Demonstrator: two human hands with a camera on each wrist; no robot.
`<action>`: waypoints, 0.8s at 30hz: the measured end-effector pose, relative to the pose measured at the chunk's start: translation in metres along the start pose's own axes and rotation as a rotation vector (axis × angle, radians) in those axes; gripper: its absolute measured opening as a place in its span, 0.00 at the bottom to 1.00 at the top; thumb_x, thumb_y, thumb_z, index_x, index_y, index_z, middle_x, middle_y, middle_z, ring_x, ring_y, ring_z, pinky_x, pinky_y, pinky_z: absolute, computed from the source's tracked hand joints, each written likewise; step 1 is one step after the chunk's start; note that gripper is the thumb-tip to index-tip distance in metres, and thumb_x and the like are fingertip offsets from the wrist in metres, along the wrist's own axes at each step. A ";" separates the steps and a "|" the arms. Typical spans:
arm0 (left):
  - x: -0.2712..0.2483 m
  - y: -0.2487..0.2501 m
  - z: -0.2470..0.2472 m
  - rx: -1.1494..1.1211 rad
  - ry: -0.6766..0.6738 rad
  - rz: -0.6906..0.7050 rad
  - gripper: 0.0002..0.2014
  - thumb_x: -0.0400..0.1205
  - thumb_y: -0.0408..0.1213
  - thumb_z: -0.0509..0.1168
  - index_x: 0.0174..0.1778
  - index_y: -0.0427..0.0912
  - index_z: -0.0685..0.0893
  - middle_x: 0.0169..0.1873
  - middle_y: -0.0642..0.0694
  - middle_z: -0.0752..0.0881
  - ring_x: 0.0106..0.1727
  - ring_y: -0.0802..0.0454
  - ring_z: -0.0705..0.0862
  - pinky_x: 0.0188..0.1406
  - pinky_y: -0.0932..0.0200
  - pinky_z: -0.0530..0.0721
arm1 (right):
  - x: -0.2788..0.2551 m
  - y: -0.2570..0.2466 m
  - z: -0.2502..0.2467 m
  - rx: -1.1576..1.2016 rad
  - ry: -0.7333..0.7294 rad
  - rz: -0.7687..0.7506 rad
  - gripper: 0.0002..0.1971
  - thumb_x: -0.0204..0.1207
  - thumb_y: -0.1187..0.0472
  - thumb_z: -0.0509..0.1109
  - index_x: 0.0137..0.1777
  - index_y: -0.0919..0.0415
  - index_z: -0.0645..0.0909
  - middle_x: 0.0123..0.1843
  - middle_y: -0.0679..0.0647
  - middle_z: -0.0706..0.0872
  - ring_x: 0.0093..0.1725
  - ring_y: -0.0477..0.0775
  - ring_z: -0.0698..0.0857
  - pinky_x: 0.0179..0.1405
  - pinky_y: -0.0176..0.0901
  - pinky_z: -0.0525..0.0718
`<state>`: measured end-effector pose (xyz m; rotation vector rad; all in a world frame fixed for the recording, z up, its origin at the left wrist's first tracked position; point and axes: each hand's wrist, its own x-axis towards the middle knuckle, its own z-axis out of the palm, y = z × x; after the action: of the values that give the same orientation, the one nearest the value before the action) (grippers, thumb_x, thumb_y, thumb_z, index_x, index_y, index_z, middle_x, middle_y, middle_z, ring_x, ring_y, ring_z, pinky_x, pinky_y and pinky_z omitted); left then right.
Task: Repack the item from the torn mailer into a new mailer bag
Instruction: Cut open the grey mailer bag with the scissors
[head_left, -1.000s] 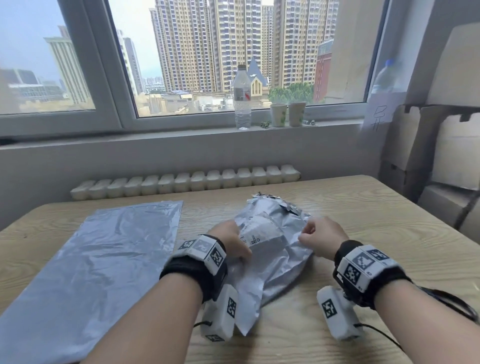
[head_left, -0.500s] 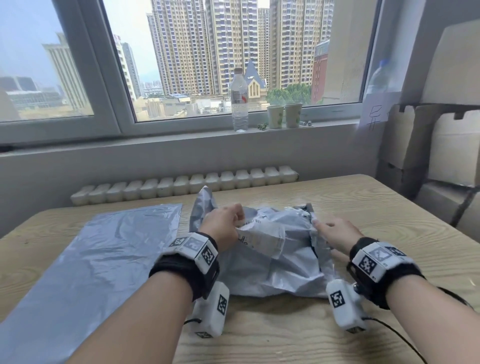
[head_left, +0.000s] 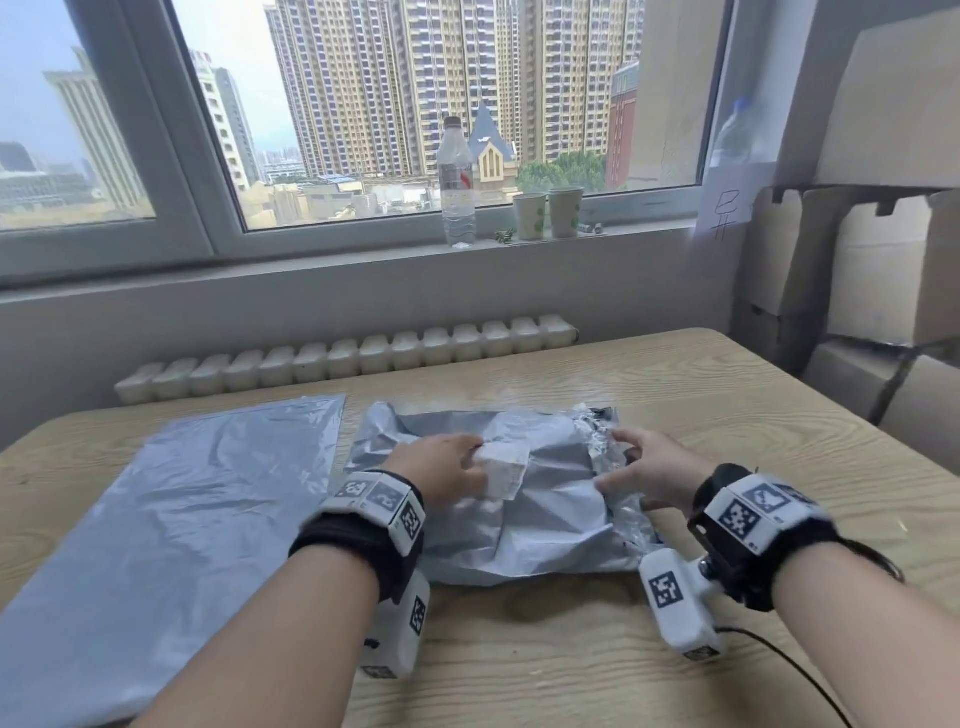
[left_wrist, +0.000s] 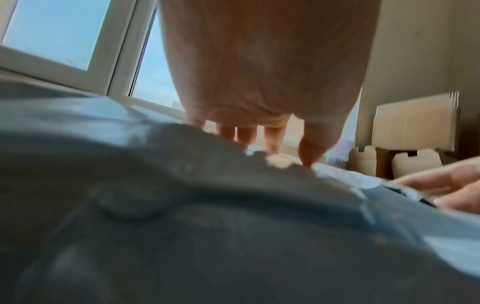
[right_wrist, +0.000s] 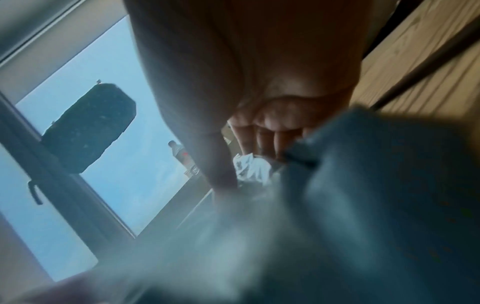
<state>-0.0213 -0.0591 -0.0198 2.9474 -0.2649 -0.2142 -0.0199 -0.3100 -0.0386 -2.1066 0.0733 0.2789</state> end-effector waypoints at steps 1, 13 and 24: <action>0.001 -0.003 0.004 0.050 0.011 -0.004 0.28 0.82 0.51 0.59 0.80 0.56 0.65 0.76 0.50 0.74 0.75 0.48 0.74 0.76 0.40 0.69 | 0.002 0.001 0.001 -0.009 0.026 -0.013 0.43 0.67 0.68 0.80 0.81 0.56 0.64 0.71 0.61 0.78 0.58 0.56 0.82 0.54 0.49 0.84; 0.008 0.026 0.004 -0.047 0.232 0.098 0.17 0.82 0.47 0.63 0.67 0.54 0.80 0.71 0.50 0.75 0.74 0.49 0.71 0.72 0.46 0.74 | -0.003 0.002 -0.004 0.037 0.106 -0.009 0.31 0.74 0.65 0.75 0.76 0.60 0.70 0.54 0.57 0.83 0.45 0.54 0.88 0.42 0.46 0.90; 0.006 0.075 0.016 -0.140 0.231 0.141 0.09 0.83 0.43 0.63 0.55 0.52 0.86 0.63 0.50 0.82 0.64 0.50 0.79 0.66 0.52 0.78 | -0.034 0.030 -0.043 -0.105 0.318 0.009 0.09 0.76 0.61 0.72 0.55 0.59 0.84 0.43 0.53 0.86 0.42 0.51 0.87 0.40 0.44 0.85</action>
<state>-0.0303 -0.1354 -0.0219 2.7676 -0.4040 0.1212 -0.0507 -0.3641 -0.0343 -2.2395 0.2606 -0.0505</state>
